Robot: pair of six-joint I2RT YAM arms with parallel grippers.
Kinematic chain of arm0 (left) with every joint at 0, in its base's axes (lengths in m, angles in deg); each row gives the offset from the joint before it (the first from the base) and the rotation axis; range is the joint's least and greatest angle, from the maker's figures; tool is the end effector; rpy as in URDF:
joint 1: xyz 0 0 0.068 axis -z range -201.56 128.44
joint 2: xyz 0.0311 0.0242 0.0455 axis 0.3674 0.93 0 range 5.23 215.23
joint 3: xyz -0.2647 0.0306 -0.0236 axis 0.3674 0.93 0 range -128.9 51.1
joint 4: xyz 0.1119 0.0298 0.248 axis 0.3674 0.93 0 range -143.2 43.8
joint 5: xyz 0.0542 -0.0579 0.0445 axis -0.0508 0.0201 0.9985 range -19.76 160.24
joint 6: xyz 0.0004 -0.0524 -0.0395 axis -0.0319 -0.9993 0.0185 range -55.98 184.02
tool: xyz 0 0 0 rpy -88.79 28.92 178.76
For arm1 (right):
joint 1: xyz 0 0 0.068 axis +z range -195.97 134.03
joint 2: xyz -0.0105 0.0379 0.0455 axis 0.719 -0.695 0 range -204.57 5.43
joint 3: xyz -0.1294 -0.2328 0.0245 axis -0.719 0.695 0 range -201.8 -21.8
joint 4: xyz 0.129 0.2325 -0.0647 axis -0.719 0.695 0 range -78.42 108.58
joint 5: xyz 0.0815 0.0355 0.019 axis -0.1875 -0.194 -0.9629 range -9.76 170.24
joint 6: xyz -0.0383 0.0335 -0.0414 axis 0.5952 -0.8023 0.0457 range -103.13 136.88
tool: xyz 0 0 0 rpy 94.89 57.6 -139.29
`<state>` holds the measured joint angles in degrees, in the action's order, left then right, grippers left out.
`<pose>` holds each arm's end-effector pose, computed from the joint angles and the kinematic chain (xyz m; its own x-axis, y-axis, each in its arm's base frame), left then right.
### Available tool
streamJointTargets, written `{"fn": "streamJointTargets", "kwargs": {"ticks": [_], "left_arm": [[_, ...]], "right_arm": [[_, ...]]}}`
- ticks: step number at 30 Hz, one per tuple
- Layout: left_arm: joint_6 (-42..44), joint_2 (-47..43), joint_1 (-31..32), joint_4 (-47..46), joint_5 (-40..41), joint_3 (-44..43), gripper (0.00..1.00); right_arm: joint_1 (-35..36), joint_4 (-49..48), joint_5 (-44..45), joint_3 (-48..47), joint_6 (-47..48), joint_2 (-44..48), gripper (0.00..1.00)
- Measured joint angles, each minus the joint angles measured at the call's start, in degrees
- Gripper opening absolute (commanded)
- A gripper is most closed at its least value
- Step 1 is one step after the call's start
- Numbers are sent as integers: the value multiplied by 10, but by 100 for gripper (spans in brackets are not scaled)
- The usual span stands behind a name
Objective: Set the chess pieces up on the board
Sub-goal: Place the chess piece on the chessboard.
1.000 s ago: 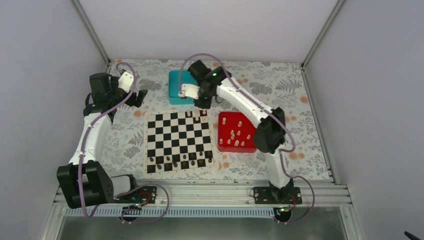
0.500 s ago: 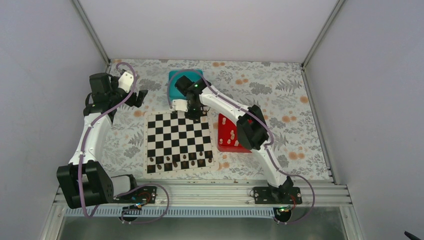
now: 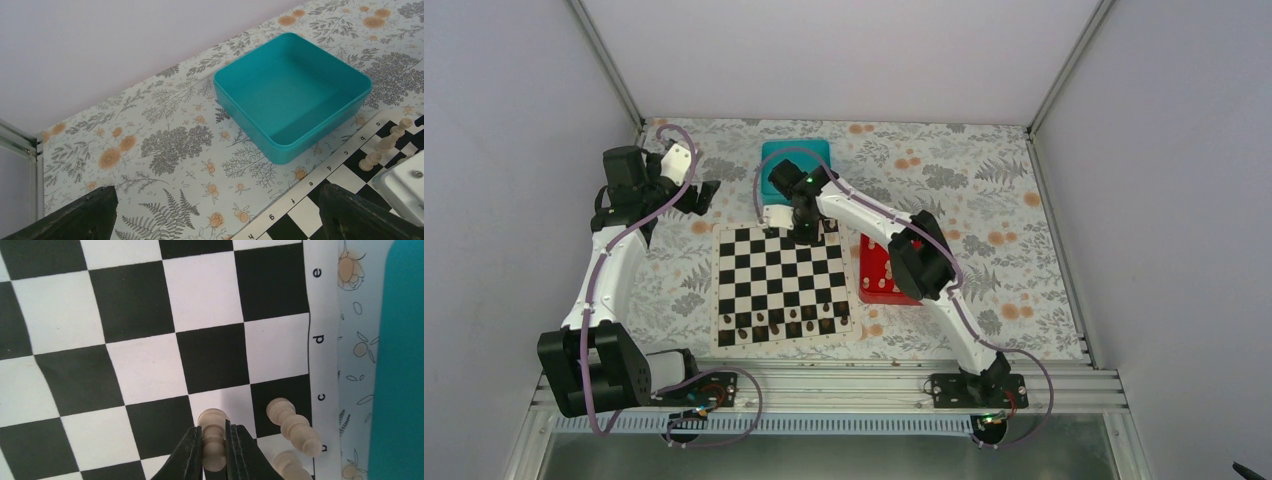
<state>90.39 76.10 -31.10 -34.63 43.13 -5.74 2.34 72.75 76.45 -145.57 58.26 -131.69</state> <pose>0.3009 0.0268 0.2888 -0.3733 0.3381 -0.8639 0.4430 0.8832 0.1542 0.3350 0.3814 0.1672 0.0196 -0.9700 -0.2423 -0.9916 0.0120 -0.1285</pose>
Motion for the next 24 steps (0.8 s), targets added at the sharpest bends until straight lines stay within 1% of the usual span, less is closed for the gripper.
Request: {"fn": "streamJointTargets", "kwargs": {"ticks": [10,24], "left_arm": [[0,0,0,0,-5,0,100],[0,0,0,0,-6,0,100]], "right_arm": [[0,-25,9,19,-1,-5,10],[-4,-27,11,29,-1,-10,10]]}}
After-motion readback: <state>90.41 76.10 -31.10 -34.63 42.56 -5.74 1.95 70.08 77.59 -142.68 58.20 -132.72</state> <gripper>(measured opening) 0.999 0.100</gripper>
